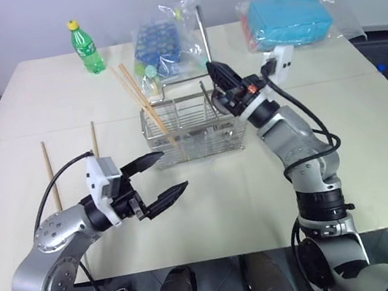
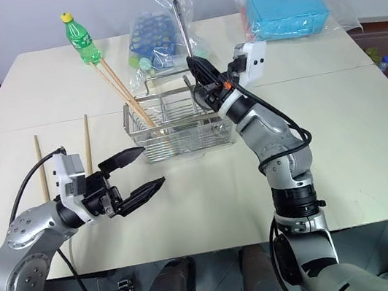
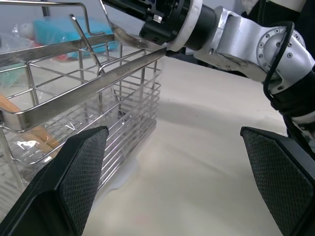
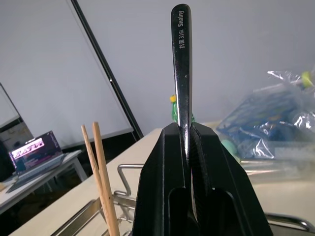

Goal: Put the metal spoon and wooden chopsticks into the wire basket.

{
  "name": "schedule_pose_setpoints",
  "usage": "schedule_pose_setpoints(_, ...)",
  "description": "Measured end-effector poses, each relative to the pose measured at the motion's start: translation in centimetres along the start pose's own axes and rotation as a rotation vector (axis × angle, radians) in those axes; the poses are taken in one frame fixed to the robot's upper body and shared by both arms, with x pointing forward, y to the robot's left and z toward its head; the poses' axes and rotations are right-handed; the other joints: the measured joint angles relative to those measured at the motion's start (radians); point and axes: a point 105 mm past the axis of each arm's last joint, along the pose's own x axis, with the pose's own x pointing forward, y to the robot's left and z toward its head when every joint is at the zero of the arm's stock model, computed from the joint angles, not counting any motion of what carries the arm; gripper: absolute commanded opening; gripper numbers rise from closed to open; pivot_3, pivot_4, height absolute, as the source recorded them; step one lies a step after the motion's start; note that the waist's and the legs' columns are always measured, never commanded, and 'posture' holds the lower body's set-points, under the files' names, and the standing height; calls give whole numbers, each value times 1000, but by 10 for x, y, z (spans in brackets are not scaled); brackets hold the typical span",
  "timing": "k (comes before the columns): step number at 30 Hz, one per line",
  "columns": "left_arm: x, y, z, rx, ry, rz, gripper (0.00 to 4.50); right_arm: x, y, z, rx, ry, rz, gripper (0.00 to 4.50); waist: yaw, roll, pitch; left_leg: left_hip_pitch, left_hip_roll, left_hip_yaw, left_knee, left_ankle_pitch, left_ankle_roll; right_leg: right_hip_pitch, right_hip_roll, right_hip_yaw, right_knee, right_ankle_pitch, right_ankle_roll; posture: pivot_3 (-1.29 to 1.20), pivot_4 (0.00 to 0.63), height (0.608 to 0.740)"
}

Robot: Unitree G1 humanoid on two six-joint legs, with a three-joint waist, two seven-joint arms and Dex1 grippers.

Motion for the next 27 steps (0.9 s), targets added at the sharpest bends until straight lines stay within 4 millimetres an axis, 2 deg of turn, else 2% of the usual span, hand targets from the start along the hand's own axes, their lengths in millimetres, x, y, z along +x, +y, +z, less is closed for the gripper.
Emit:
schedule_pose_setpoints(2, 0, 0, 0, -1, 1, 4, 4500, 0, 0, 0, 1, -3, 3, 63, 0, 0, 0, 0, 0, 0, 0, 0, 0, 0, 0, 0, 0, 0, 0, 0, 150, 740)
schedule_pose_setpoints(3, 0, -1, 0, -1, 3, 4, 4500, 0, 0, 0, 0, -5, 3, 751, 0, 0, 0, 0, 0, 0, 0, 0, 0, 0, 0, 0, 0, 0, 0, 0, 150, 740)
schedule_pose_setpoints(5, 1, -1, 1, -1, 3, 6, 4500, 0, 0, 0, 2, -7, 2, 1487, 0, 0, 0, 0, 0, 0, 0, 0, 0, 0, 0, 0, 0, 0, 0, 0, 150, 740)
schedule_pose_setpoints(10, 1, 0, 1, 0, 4, 13, 4500, 0, 0, 0, -2, -8, 0, 4166, 0, 0, 0, 0, 0, 0, 0, 0, 0, 0, 0, 0, 0, 0, 0, 0, 150, 740)
schedule_pose_setpoints(11, 1, 0, 1, 1, 3, 13, 4500, 0, 0, 0, -4, -8, -1, 4453, 0, 0, 0, 0, 0, 0, 0, 0, 0, 0, 0, 0, 0, 0, 0, 0, 150, 740)
schedule_pose_setpoints(21, 2, 1, 2, -4, -11, 28, 4500, -1, -4, 5, -60, 2, -10, 4453, 1, 0, 0, 0, 0, 0, 0, 0, 0, 0, 0, 0, 0, 0, 0, 0, 150, 740)
schedule_pose_setpoints(27, -15, 12, -1, -26, -9, 137, 4500, -15, -2, 36, -232, 52, 54, 4453, 2, 0, 0, -1, 0, 0, -1, 0, 0, 0, 0, 0, -2, 0, 0, 0, 150, 740)
